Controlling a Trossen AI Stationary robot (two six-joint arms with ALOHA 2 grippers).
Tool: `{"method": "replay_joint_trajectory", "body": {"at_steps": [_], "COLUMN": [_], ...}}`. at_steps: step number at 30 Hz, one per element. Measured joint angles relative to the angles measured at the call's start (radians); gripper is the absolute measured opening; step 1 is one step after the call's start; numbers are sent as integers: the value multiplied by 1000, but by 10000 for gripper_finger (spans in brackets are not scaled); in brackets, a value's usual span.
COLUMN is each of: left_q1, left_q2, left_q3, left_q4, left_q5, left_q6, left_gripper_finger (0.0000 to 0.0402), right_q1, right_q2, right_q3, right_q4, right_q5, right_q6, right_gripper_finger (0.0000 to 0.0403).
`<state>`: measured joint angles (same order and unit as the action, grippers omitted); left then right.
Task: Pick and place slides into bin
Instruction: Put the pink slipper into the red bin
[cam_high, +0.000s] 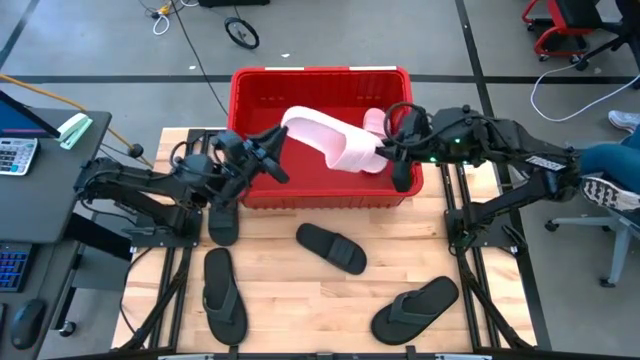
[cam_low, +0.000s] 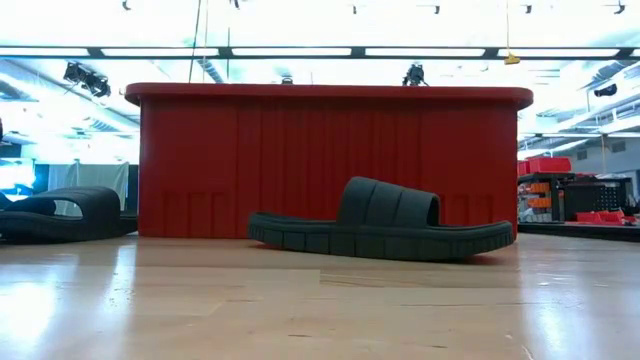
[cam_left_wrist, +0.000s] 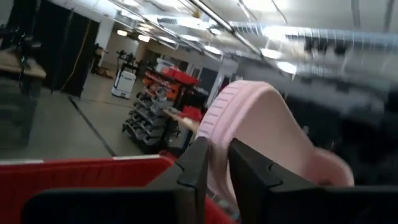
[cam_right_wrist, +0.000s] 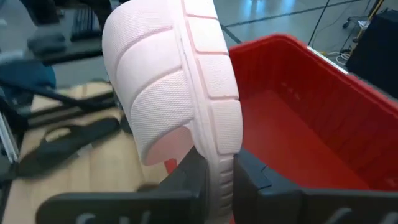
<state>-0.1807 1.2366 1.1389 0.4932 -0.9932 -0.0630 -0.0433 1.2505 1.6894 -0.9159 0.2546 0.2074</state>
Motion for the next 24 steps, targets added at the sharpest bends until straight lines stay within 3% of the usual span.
{"method": "replay_joint_trajectory", "body": {"at_steps": [7, 9, 13, 16, 24], "left_q1": [-27, -26, -2, 11, 33], "left_q2": [0, 0, 10, 34, 122], "left_q3": [0, 0, 1, 1, 1], "left_q4": [-157, -174, -172, -180, -349], "left_q5": [10, 82, 343, 436, 515], "left_q6": [74, 74, 74, 57, -143], "left_gripper_finger": [156, 180, 216, 227, 216], "right_q1": [0, 0, 1, 0, 1], "right_q2": [-98, -116, -107, -72, 88], "right_q3": [0, 0, 0, 0, 0], "right_q4": [-201, -269, -393, -451, -403], "right_q5": [-46, -83, -124, -141, -163], "right_q6": [-8, -57, -189, -268, -351], "right_gripper_finger": [43, 43, 43, 41, 41]}}
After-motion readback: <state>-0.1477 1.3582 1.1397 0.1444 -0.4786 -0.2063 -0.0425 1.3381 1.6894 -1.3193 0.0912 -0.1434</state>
